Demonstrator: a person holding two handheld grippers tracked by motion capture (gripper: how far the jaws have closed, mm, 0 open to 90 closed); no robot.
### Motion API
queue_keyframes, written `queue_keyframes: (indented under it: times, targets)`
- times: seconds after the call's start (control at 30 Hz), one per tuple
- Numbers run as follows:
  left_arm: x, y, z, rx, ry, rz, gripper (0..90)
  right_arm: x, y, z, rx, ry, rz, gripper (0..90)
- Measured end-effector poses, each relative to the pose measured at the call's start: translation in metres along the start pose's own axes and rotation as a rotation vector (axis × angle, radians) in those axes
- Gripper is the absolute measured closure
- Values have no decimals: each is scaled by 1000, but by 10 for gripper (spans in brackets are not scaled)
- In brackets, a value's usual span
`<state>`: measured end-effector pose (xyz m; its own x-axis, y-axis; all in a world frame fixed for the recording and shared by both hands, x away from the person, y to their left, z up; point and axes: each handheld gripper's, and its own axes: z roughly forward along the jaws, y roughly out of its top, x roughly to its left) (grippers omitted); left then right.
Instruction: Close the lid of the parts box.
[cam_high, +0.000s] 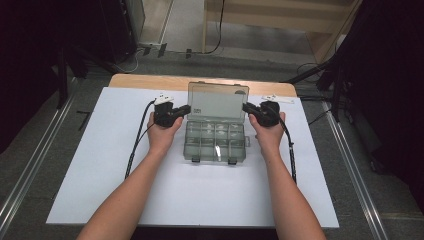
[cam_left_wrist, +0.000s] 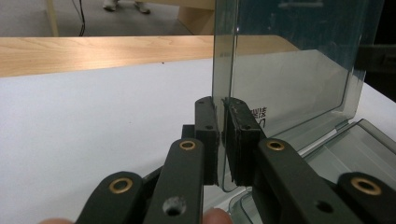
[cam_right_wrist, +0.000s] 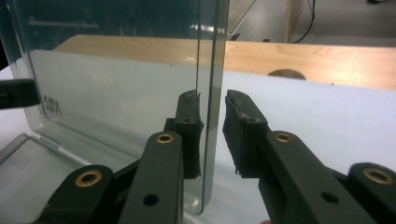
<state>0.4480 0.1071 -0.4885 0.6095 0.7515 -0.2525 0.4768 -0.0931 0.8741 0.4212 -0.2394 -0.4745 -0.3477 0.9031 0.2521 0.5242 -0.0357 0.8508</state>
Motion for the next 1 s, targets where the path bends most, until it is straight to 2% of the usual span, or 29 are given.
queue_keyframes:
  times: [0.17, 0.27, 0.37, 0.47, 0.53, 0.57, 0.7, 0.77, 0.8, 0.83, 0.87, 0.97, 1.0]
  targets:
    - [0, -1, 0, -7, -3, 8, 837, 2, 11, 0, 0, 6, 3, 804]
    - [1, -1, 0, -9, -6, 4, 837, 2, 12, 1, 3, -2, 4, 835]
    - [2, -2, 1, -11, -9, -2, 836, 0, 11, 0, 10, 9, 28, 867]
    - [3, -2, 1, 0, -9, -30, 828, 3, 11, -2, 8, -10, 7, 871]
    - [4, 0, -2, 2, -10, -38, 724, 5, 11, -3, 4, -13, 2, 872]
    - [5, 2, -4, -1, -13, -45, 700, 6, 10, -4, -2, -18, -13, 872]
    - [11, 13, -17, -16, -54, -73, 693, 8, 8, -6, -15, -21, -28, 872]
    - [12, 16, -19, -18, -53, -79, 694, 8, 8, -7, -19, -22, -34, 872]
    - [14, 18, -21, -17, -53, -86, 701, 9, 8, -7, -22, -26, -35, 872]
    - [15, 21, -22, -22, -69, -99, 755, 10, 6, -8, -31, -26, -40, 872]
    - [16, 23, -23, -30, -78, -108, 755, 10, 6, -8, -31, -26, -40, 872]
    - [18, 30, -22, -24, -70, -122, 896, 10, 3, -10, -47, -26, -55, 871]
    - [19, 32, -20, -18, -67, -132, 896, 10, 3, -10, -47, -26, -55, 871]
